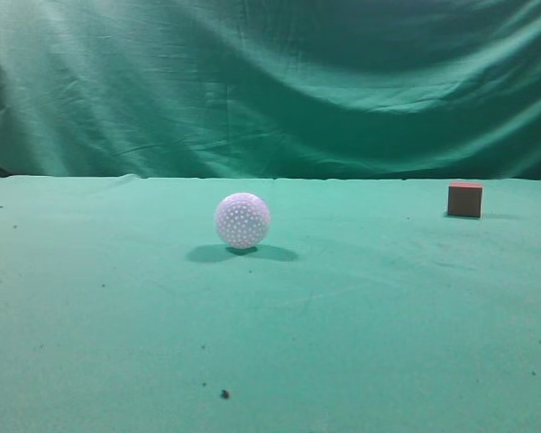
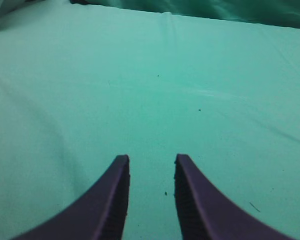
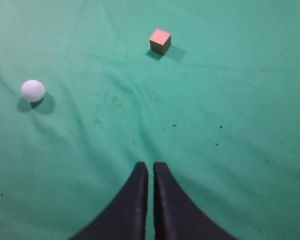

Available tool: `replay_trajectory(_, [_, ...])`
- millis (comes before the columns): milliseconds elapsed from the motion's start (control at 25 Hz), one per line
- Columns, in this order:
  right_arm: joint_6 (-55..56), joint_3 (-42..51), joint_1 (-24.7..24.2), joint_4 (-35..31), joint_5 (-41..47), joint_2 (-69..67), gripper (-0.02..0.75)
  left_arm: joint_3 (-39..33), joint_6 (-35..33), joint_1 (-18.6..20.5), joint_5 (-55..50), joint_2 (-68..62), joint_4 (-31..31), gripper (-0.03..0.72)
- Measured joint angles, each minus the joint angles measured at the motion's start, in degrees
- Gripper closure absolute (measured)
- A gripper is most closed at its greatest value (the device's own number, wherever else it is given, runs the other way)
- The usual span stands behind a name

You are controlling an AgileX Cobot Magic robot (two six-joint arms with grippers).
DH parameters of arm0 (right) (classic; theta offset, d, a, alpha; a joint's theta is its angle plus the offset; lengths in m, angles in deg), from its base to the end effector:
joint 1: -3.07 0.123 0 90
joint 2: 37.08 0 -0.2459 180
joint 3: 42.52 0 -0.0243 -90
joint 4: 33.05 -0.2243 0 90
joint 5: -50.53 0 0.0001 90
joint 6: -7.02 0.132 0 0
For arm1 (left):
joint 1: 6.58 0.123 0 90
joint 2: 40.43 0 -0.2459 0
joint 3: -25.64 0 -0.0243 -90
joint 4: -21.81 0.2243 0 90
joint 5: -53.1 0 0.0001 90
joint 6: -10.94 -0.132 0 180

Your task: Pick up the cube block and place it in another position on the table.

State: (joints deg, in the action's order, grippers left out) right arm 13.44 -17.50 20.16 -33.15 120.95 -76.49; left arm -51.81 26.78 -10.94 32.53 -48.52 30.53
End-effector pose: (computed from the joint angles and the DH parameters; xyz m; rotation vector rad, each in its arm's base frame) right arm 0.0911 0.0282 0.3047 -0.2198 2.3525 0.2023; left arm 0.1053 -0.0010 0.1631 -0.0905 1.8466 -0.0972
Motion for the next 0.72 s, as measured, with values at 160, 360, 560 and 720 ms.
replay_trajectory(160, [-0.98,0.38,0.00,2.12,-0.01,0.14,0.738,0.00,0.00,0.00,0.00,0.00,0.00,0.426])
replay_trajectory(360, [-2.47,8.39,-0.89,3.65,-11.72,4.19,0.738,0.00,0.00,0.00,0.00,0.00,0.00,0.426])
replay_trajectory(560, [-2.80,24.35,-7.66,3.79,-30.84,15.63,0.738,0.00,0.00,0.00,0.00,0.00,0.00,0.426])
replay_trajectory(720, [-2.80,38.13,-13.19,3.79,-45.14,24.16,0.738,0.00,0.00,0.00,0.00,0.00,0.00,0.426])
